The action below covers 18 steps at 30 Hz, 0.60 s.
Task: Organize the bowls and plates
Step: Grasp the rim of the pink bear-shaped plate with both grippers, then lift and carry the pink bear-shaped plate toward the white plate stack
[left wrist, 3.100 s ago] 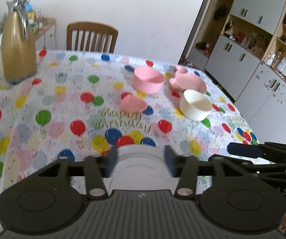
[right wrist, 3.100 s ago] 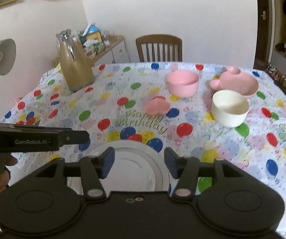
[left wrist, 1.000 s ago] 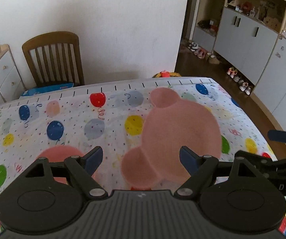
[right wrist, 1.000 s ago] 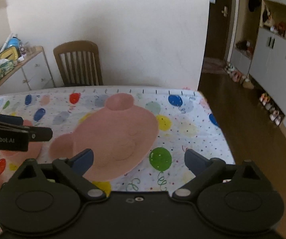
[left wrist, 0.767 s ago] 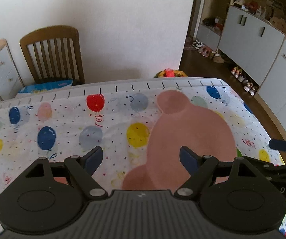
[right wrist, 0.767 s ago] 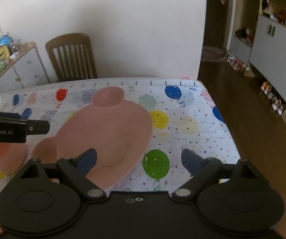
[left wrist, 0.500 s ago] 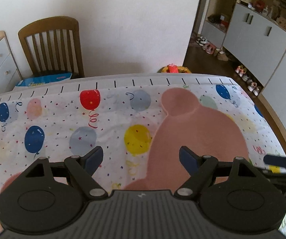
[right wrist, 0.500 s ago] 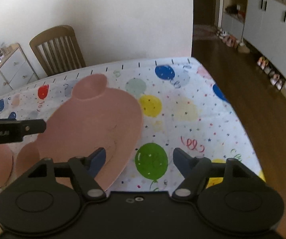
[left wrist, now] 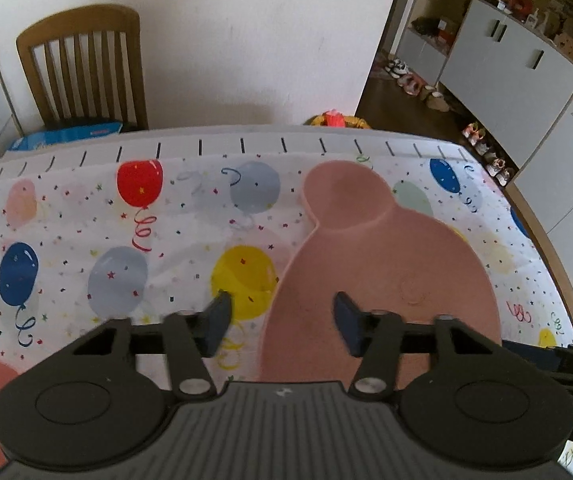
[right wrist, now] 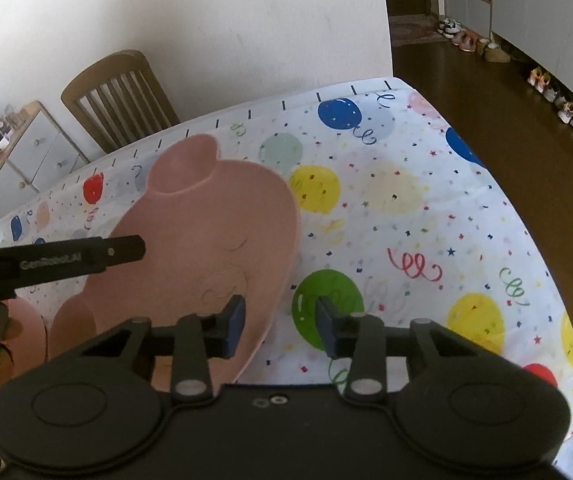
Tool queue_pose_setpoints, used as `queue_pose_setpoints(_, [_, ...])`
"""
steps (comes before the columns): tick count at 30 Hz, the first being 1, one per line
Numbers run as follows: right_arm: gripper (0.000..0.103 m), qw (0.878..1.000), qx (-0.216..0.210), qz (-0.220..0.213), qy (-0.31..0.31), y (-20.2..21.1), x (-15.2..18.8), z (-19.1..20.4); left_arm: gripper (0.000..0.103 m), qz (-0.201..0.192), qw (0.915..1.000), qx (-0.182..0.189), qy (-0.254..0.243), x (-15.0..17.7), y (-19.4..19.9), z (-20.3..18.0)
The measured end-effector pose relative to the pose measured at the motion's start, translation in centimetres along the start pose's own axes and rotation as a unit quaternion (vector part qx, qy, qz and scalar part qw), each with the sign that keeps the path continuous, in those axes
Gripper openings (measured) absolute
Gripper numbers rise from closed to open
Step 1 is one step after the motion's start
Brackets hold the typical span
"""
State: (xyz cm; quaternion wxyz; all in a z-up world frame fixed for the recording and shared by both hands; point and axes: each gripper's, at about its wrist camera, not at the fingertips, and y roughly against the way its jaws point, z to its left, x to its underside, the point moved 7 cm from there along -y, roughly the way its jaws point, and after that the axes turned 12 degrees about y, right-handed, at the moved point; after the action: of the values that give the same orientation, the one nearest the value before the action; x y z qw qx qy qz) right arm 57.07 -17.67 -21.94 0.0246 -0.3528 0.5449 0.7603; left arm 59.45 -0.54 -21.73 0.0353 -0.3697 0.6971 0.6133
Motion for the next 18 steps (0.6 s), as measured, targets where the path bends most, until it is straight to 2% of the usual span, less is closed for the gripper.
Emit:
queue_pose_setpoints(1, [0.033, 1.000, 0.000, -0.001, -0.002, 0.0, 0.0, 0.0, 0.034, 0.008, 1.0000, 0.004, 0.004, 0.0, -0.3, 0.1])
queue_pose_setpoints(5, [0.025, 1.000, -0.005, 0.002, -0.014, -0.2, 0.1, -0.1, 0.021, 0.017, 0.9995, 0.012, 0.025, 0.0, -0.7, 0.6])
queue_pose_setpoints(7, [0.021, 1.000, -0.010, 0.003, -0.018, -0.2, 0.1, 0.0, 0.019, 0.018, 0.9991, 0.020, 0.034, -0.2, -0.7, 0.7])
queue_pose_setpoints(8, [0.015, 1.000, -0.012, 0.003, -0.019, -0.3, 0.1, 0.1, 0.018, 0.018, 0.9990, 0.022, 0.036, -0.2, -0.7, 0.8])
queue_pose_setpoints(10, [0.010, 1.000, -0.015, 0.005, -0.022, -0.4, 0.1, 0.2, 0.017, 0.019, 0.9988, 0.024, 0.037, -0.3, -0.5, 0.9])
queue_pose_setpoints(18, [0.009, 1.000, -0.010, 0.001, -0.018, 0.3, 0.1, 0.4, 0.016, 0.022, 0.9985, 0.031, 0.039, 0.0, 0.6, 1.2])
